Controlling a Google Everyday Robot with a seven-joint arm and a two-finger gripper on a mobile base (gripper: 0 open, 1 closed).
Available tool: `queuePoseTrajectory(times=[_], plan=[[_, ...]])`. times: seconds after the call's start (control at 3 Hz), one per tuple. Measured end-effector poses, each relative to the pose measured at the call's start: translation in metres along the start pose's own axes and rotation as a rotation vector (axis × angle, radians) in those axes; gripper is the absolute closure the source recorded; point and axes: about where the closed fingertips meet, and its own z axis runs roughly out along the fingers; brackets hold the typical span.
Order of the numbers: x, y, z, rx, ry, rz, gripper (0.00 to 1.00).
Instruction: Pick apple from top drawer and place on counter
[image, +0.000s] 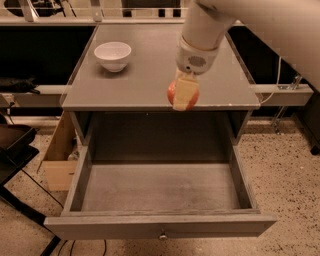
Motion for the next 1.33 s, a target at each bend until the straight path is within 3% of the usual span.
queuePoseTrajectory(times=[0.33, 0.67, 1.0, 1.33], plan=[[-0.017, -0.051, 0.015, -0.092, 0.017, 0.093, 1.0], [-0.034, -0.101, 0.015, -0.043, -0.07, 0.178, 1.0], [-0.042, -0.118, -0.005, 0.016, -0.113, 0.176, 1.0], [-0.046, -0.123, -0.001, 0.026, -0.119, 0.179, 1.0]])
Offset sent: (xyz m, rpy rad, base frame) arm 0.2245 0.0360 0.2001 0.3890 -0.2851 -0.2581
